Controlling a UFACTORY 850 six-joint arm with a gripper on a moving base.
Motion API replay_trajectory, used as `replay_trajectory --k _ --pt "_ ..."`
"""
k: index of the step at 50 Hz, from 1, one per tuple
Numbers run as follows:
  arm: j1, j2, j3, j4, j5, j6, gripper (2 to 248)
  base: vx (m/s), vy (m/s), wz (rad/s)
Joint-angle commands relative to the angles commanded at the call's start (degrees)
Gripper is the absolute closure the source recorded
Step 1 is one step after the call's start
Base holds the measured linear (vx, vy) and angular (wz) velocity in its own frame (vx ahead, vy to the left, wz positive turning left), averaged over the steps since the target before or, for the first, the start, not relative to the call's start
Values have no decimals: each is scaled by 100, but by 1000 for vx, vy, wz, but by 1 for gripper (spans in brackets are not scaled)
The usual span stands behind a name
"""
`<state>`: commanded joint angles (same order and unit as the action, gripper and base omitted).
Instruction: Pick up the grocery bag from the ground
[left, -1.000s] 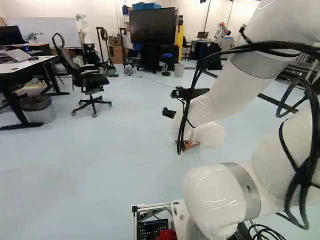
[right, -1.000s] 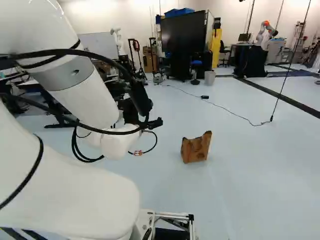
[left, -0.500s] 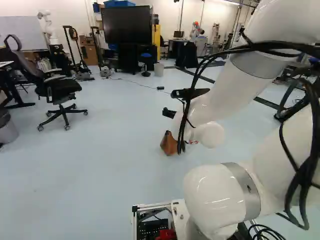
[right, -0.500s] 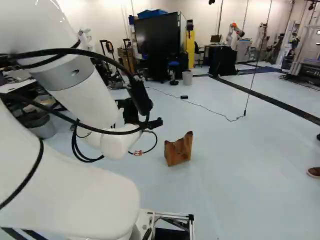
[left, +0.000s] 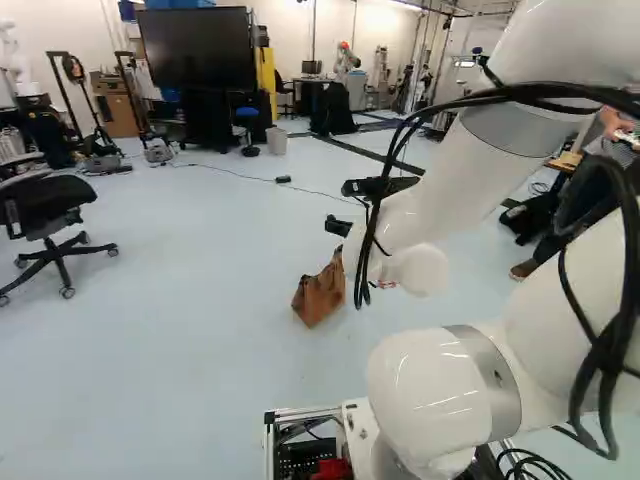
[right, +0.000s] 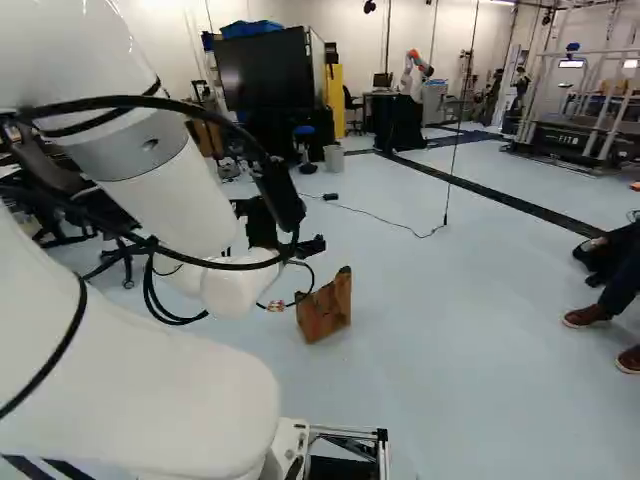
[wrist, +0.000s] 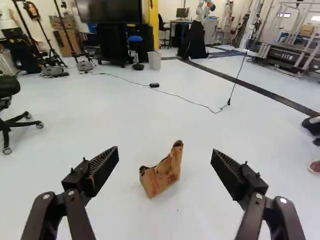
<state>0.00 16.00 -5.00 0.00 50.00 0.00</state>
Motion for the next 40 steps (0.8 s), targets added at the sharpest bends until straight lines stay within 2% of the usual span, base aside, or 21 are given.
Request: replay_trajectory --k 13,40 --pt "0 0 0 0 0 0 3 181 -100 -243" --pt "0 0 0 0 0 0 3 245 -71 -36"
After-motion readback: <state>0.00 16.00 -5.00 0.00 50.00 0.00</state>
